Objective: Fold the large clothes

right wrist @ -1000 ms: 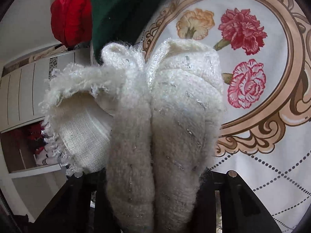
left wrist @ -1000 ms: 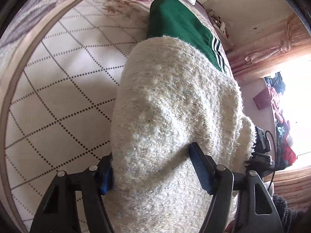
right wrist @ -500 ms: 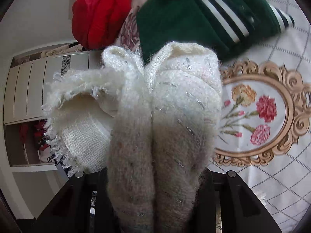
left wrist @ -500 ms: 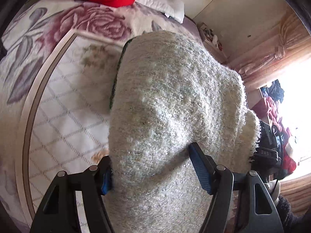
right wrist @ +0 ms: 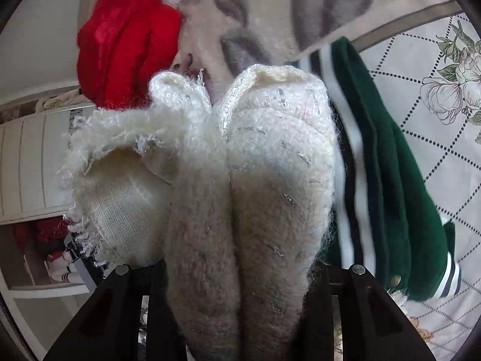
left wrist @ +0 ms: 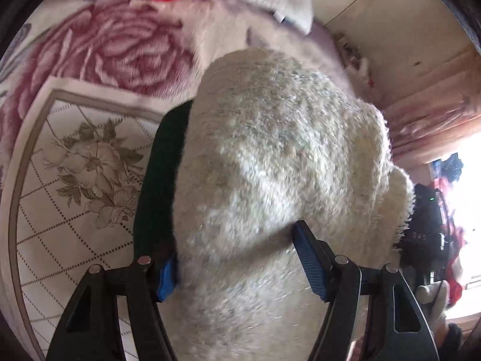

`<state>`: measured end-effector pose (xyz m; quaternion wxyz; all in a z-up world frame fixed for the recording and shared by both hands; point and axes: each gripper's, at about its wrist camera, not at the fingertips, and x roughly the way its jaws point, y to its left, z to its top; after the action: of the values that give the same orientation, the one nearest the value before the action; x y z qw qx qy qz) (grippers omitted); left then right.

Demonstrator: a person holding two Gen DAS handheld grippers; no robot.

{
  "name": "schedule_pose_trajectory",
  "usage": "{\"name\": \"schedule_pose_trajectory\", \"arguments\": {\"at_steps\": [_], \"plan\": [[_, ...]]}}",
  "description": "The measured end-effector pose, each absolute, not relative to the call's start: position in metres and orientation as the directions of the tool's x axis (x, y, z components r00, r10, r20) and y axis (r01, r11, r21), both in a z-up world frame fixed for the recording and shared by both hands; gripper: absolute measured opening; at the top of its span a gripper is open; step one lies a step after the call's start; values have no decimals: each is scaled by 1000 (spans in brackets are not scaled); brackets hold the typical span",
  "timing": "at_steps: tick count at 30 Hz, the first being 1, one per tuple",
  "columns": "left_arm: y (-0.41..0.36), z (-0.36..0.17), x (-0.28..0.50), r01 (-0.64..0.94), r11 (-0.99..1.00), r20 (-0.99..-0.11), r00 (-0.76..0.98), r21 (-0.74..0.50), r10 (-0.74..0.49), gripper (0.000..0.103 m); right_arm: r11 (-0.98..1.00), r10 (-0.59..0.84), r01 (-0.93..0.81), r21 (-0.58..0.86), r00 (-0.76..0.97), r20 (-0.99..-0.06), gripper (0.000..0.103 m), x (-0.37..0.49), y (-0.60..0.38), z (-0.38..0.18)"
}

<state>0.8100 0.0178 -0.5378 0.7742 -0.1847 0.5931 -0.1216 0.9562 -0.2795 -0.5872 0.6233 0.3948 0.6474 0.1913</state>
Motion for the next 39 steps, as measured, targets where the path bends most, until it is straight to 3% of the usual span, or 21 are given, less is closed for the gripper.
{"name": "schedule_pose_trajectory", "arguments": {"at_steps": [4, 5, 8, 12, 14, 20, 32, 39], "plan": [[15, -546, 812, 32, 915, -882, 254, -402, -396, 73, 637, 722, 284, 717, 108, -684, 47, 962, -284, -602], [15, -543, 810, 40, 924, -890, 255, -381, -378, 73, 670, 692, 269, 692, 112, -713, 59, 960, -284, -597], [11, -521, 792, 60, 962, -910, 313, -266, -271, 73, 831, 497, 195, 521, 161, -853, 78, 945, -283, -562], [2, -491, 748, 67, 997, -888, 455, -38, -64, 94, 972, 131, 149, 183, 302, -944, 83, 902, -273, -507], [2, -474, 723, 53, 999, -857, 515, -8, -34, 95, 991, 16, 121, 63, 356, -934, 103, 871, -262, -481], [2, -413, 647, 14, 1000, -800, 600, 17, 6, 101, 991, -111, 113, -70, 425, -898, 103, 774, -232, -408], [-20, -255, 500, 69, 997, -783, 618, -34, -70, 103, 974, -201, 204, -99, 573, -795, 103, 557, -212, -174], [-30, -187, 409, 80, 997, -762, 645, -13, -62, 103, 975, -195, 205, -85, 615, -764, 103, 441, -208, -75]]}}
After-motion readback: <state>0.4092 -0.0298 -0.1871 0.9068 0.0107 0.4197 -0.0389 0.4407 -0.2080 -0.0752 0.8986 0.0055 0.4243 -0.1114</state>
